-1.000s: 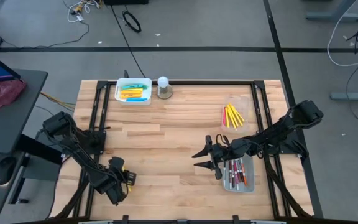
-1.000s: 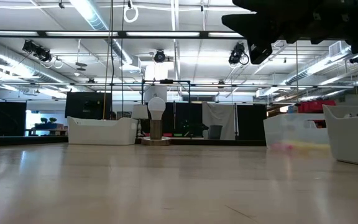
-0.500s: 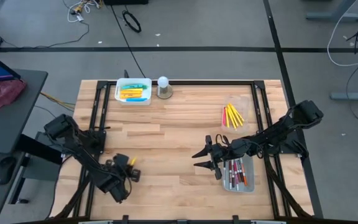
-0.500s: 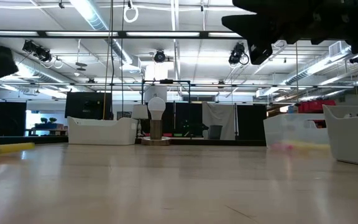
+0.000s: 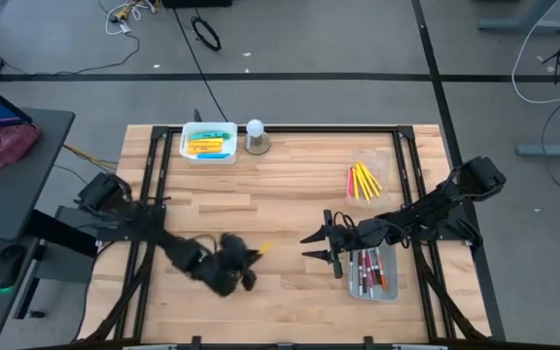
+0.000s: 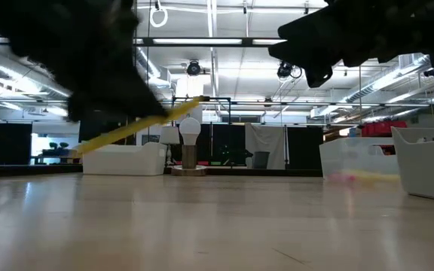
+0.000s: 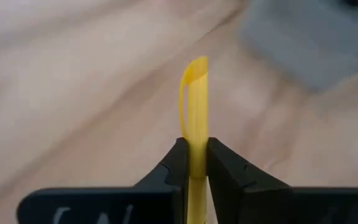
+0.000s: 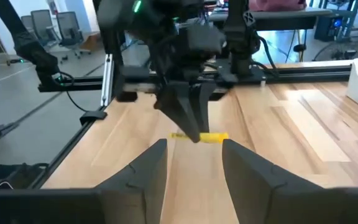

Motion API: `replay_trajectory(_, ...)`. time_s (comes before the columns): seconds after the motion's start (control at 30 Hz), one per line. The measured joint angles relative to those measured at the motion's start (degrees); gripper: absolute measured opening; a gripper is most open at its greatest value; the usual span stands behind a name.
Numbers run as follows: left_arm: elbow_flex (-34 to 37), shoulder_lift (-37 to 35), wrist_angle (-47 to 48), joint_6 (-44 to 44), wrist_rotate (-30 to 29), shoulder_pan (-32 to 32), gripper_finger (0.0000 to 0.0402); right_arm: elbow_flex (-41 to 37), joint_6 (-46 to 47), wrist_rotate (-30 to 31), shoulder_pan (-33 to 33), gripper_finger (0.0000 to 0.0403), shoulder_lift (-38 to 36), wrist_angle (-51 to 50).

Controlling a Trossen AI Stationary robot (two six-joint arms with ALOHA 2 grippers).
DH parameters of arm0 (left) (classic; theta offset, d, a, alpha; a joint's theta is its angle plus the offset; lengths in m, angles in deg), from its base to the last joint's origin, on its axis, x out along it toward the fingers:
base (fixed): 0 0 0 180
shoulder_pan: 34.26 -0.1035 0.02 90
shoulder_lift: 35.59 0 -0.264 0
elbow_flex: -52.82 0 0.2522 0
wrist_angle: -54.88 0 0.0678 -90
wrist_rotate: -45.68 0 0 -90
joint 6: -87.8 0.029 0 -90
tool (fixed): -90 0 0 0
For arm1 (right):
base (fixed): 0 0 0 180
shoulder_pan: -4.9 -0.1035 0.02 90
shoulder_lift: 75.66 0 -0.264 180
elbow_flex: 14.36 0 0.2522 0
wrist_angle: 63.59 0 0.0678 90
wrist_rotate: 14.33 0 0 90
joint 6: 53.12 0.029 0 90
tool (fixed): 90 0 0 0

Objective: Pick & Place Markers
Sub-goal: Put the yellow pen into the transparent bin

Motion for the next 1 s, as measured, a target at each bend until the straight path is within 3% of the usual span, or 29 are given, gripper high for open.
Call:
replay_trajectory(0.2,-0.1,-0.1,-36.8,39.7,13.9,-7.4,0.0042,0.0,-0.5,0.0,0.0,0.0158,0.3,0.2)
replay_trajectory(0.33,-0.2,-0.2,-53.6,54.5,24.4,-10.2,0.0042,0.0,-0.3,0.0,-0.2,0.0161,1.5,2.8)
replay_trajectory(0.43,-0.2,-0.3,-60.1,58.3,27.3,-11.8,0.0042,0.8,-3.0,0.0,-1.0,0.0177,3.3,8.2)
replay_trajectory(0.7,-0.5,-0.2,-62.1,60.3,24.5,-12.2,0.0042,11.9,-9.3,0.3,-1.9,0.0225,11.2,10.5)
replay_trajectory(0.83,-0.5,-0.2,-63.1,62.8,21.9,-10.9,0.0042,16.5,-10.5,4.5,-2.1,0.0209,13.9,10.6)
replay_trajectory(1.0,-0.5,-0.2,-63.4,64.4,20.3,-9.9,0.0047,18.6,-12.3,5.3,-3.0,0.0151,14.7,10.5)
